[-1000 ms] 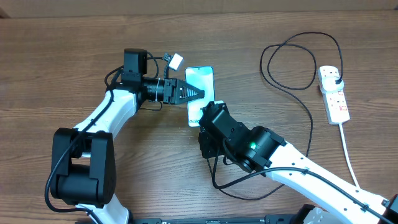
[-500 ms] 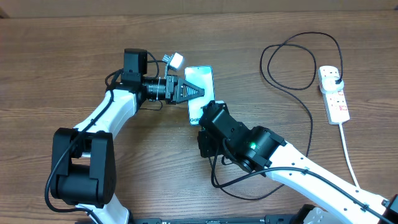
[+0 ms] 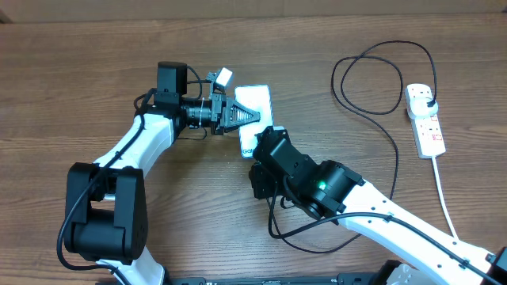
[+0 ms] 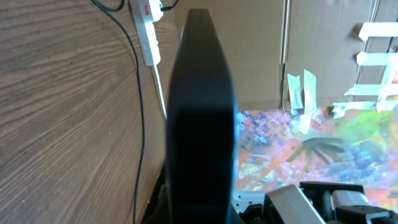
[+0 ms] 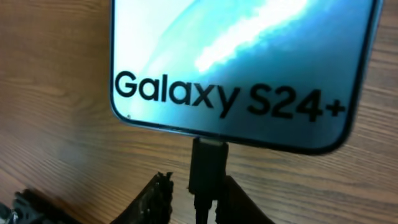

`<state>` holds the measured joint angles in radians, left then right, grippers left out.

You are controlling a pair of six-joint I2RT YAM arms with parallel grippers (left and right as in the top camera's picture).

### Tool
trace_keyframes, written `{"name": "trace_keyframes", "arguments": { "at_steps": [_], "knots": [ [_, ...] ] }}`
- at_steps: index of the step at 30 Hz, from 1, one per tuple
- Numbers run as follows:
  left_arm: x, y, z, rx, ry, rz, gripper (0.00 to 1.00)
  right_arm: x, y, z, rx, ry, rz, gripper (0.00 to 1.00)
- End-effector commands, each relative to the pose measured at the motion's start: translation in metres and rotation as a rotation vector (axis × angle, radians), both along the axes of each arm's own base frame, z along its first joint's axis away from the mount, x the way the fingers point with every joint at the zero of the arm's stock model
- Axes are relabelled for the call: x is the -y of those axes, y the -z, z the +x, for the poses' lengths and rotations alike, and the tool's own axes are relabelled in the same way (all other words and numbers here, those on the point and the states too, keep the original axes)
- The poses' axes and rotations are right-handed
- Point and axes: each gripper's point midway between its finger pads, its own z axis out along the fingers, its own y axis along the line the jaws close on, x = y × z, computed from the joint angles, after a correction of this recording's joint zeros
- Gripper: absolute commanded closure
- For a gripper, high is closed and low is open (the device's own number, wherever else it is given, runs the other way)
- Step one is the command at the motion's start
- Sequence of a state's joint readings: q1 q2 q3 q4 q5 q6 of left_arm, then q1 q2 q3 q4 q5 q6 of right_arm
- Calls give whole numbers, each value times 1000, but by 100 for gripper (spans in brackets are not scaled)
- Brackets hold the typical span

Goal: Plug charger to phone and switch on socket

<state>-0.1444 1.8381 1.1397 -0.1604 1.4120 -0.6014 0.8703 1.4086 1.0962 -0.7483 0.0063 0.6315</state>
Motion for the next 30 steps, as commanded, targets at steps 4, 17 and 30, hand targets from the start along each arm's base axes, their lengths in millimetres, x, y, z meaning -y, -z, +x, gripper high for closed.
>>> {"name": "trace_keyframes", "arguments": {
  "at_steps": [4,17,30],
  "knots": [
    [3,-6,-4,-21,23,-22,96,-6,-5,6,12,4,11,80],
    [2,-24,-20,126,126,-142,96,-9,-13,18,71,15,24,96],
    [1,-19,-27,107,125,-141,96,-16,-35,34,164,25,49,96]
  ]
}}
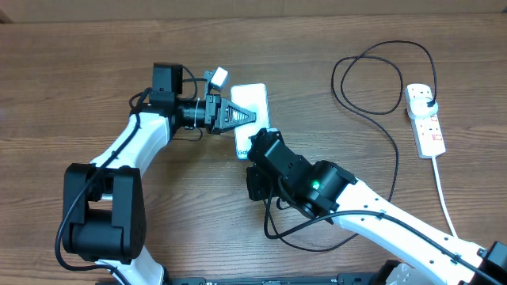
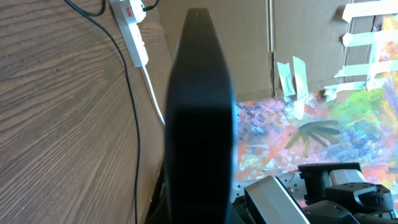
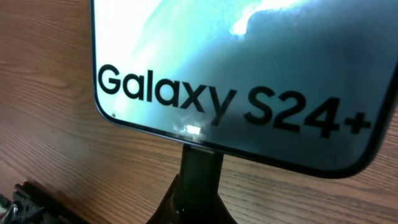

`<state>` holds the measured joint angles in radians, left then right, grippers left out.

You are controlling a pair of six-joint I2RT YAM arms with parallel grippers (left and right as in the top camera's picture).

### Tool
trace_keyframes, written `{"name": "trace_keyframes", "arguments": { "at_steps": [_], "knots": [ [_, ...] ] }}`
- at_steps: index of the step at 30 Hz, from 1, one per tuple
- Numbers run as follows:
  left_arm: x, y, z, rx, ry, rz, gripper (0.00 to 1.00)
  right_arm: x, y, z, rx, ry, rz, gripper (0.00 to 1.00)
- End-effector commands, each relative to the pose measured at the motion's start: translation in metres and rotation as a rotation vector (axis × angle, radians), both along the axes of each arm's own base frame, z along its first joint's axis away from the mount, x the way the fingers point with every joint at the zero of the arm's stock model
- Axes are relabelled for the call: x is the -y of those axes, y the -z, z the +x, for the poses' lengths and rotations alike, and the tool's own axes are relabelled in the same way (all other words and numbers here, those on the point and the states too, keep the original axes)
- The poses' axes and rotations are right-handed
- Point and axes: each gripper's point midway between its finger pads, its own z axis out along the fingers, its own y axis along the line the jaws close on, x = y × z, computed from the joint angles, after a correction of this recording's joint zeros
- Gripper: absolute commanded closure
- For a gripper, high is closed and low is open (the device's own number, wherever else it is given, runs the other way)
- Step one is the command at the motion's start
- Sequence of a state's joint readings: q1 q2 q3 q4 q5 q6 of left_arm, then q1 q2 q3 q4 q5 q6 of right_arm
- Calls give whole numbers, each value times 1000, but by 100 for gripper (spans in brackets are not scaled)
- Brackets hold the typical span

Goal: Plug charger to phone and switch on socket

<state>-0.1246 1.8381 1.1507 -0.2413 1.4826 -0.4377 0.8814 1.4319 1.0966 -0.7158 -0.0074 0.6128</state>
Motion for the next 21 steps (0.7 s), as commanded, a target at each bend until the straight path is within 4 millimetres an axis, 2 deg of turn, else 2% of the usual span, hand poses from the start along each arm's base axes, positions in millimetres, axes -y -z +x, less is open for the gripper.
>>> {"name": "trace_keyframes", "arguments": {
  "at_steps": [1,4,11,15,19,21],
  "knots": [
    [8,-11,-20,21,88,-83,96,-6,-39,35,160,62,43,96],
    [8,-10,-21,10,87,-82,96,-6,-40,37,170,67,45,95],
    [8,-10,-22,3,87,-81,96,-9,-51,39,184,66,67,74],
    [8,-9,-22,3,86,-80,96,-10,-67,34,175,50,89,62],
    [8,-4,-18,7,64,-48,96,1,-85,24,162,50,71,50],
    [8,6,-12,-30,28,10,96,9,-96,18,152,49,59,38]
  ]
}}
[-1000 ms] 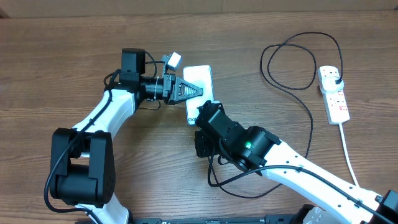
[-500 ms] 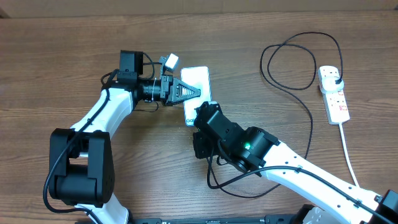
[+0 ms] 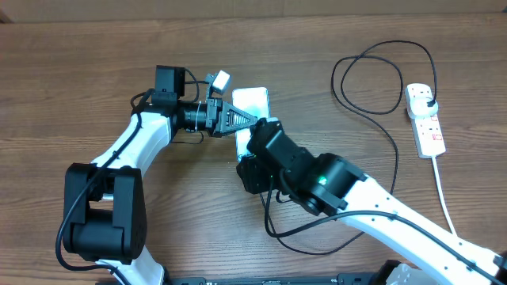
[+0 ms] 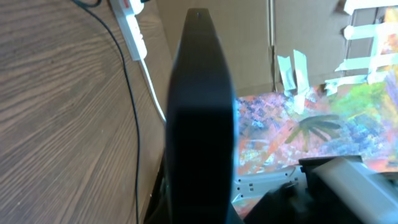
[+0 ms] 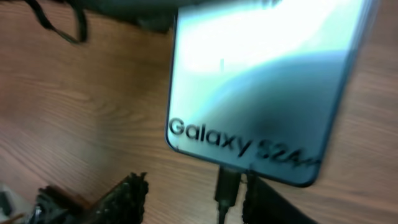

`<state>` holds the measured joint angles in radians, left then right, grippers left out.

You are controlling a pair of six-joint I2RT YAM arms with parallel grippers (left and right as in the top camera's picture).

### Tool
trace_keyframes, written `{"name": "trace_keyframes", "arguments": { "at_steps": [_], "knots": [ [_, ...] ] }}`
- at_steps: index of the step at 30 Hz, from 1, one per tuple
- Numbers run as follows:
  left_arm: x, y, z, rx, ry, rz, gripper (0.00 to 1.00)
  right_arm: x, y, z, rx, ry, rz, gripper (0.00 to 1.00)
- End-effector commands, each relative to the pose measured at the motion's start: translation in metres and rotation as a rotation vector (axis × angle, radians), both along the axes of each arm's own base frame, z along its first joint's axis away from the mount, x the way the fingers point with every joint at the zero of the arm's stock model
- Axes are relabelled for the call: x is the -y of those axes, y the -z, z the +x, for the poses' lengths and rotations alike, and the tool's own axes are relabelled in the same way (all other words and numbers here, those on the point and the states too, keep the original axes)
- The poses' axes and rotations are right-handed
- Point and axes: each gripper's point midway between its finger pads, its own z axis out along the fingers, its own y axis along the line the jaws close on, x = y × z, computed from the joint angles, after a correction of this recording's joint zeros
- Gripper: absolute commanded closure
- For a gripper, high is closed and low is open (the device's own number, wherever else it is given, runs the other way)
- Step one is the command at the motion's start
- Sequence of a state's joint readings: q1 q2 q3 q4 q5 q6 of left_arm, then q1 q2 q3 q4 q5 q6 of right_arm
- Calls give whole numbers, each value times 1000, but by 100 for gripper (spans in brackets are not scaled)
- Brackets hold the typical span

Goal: Plug charger to phone and switch on socket

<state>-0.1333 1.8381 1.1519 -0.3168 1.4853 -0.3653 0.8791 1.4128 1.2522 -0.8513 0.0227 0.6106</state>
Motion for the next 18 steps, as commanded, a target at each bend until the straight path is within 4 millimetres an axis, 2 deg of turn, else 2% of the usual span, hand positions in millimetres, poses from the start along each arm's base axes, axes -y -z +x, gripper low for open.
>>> {"name": "trace_keyframes", "arguments": {
  "at_steps": [1,5,8,11,14,18],
  "knots": [
    [7,8,-1,-70,-11,46,96,12,-53,7,103,32,40,31],
    [11,27,8,-185,-93,166,96,33,-75,-11,81,34,19,22],
    [17,42,18,-172,-155,256,96,51,-93,-26,75,36,13,14],
    [26,55,23,-131,-199,342,96,70,-112,-42,89,38,31,0],
    [35,64,25,-75,-216,403,95,83,-132,-53,135,40,87,0],
    [49,72,17,24,-173,443,92,108,-160,-64,230,72,154,0]
  ]
}}
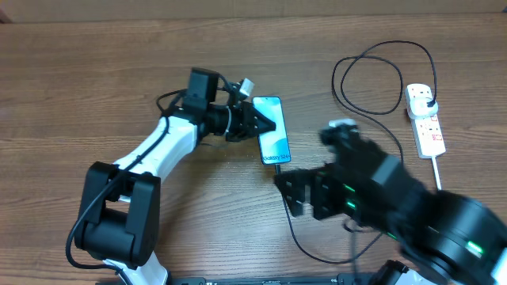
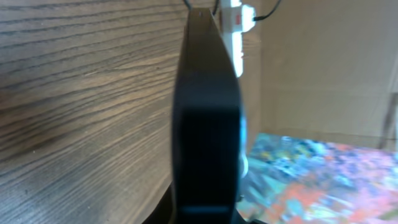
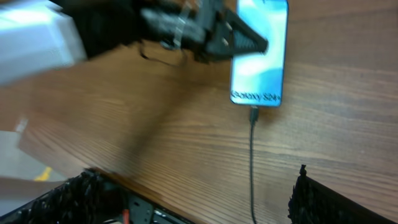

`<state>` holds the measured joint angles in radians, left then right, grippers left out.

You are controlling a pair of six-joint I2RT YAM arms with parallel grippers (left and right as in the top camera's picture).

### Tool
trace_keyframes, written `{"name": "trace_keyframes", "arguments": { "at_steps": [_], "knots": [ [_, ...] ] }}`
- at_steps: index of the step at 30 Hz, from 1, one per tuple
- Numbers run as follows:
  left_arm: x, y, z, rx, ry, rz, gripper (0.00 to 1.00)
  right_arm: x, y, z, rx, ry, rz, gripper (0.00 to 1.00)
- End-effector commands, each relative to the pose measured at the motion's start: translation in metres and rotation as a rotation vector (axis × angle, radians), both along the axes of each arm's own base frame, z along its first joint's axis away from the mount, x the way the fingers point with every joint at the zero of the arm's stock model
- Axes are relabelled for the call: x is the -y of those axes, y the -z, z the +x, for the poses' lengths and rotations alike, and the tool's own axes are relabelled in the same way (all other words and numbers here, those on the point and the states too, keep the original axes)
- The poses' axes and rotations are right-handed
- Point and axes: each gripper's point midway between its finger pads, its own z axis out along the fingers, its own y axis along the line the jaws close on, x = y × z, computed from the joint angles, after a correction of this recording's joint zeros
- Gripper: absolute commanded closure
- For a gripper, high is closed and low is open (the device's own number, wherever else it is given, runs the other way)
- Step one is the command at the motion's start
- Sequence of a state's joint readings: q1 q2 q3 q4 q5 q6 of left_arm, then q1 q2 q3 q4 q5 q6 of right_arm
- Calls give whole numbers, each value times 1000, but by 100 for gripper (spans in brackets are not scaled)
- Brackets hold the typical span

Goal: Plug charger to phone and switch on socket

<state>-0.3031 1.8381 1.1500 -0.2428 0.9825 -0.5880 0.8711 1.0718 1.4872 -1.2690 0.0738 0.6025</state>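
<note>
The phone (image 1: 273, 131) lies screen up with its display lit, and the left gripper (image 1: 261, 123) is shut on its side. In the left wrist view the phone (image 2: 208, 124) shows edge-on as a dark slab. The black charger cable (image 1: 287, 214) is plugged into the phone's lower end, as the right wrist view shows with the phone (image 3: 260, 53) and cable (image 3: 252, 162). The right gripper (image 3: 199, 199) hangs wide open and empty, well back from the phone. The white socket strip (image 1: 424, 119) lies at the far right, with the charger's plug in it.
The cable loops across the wooden table (image 1: 95, 71) from the strip (image 2: 235, 18) round to the phone. The right arm (image 1: 396, 206) is blurred at the lower right. The strip's white lead (image 1: 444, 198) runs off the near edge.
The right gripper was close at the phone's lower end, fingers apart round the plug; now it is drawn back to the right and wide open. The left gripper and phone have shifted right.
The right gripper first held the plug at the phone's port while the left gripper held the phone. Then it was pressed closer against the phone's edge. Then its fingers stood apart with the plug left in. Now it is clear of the phone.
</note>
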Motion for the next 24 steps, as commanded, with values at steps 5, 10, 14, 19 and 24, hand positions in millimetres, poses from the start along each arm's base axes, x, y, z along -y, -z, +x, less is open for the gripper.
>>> {"name": "trace_keyframes", "arguments": {
  "at_steps": [5,10,14,19,24],
  "knots": [
    [8,27,-9,86,73,93,91,40,-45,-20,137,48,110,0],
    [5,48,-8,60,71,130,91,56,-31,-34,53,99,96,0],
    [6,72,-8,35,87,134,89,66,-16,-43,-8,117,42,0],
    [13,85,3,33,105,37,87,70,-11,-46,-24,118,20,0],
    [17,95,19,23,107,6,86,71,-10,-46,-28,118,14,0]
  ]
}}
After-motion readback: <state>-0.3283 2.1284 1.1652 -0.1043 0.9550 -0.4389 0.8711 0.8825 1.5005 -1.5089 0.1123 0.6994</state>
